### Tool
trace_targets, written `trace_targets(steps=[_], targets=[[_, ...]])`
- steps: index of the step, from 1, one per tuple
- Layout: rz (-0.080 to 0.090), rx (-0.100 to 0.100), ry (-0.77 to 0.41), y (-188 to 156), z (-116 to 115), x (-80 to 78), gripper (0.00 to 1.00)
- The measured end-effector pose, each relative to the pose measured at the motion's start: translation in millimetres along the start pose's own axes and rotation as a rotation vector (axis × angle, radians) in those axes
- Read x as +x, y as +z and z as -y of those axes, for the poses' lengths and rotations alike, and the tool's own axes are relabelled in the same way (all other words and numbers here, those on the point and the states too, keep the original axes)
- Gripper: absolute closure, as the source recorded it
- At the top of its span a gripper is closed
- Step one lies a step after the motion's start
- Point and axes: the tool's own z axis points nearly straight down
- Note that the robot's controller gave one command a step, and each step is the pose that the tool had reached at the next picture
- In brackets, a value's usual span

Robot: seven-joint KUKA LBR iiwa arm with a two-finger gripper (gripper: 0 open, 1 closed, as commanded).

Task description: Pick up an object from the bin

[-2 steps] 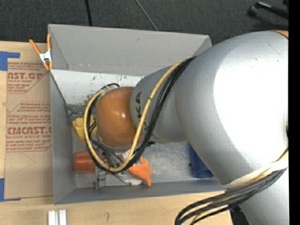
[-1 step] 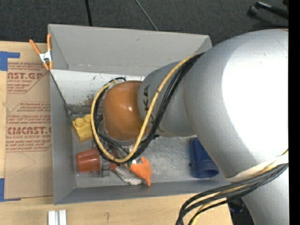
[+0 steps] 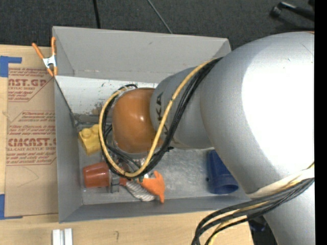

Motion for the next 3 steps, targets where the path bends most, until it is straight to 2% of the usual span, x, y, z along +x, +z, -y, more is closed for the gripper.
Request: trace_targets(steps=[2, 3], targets=[[-0.006, 0.001, 0.000, -16.5, 0.0, 1.7, 1.00], [-0.002, 0.000, 0.000, -30.3, -0.2, 0.7, 1.00]])
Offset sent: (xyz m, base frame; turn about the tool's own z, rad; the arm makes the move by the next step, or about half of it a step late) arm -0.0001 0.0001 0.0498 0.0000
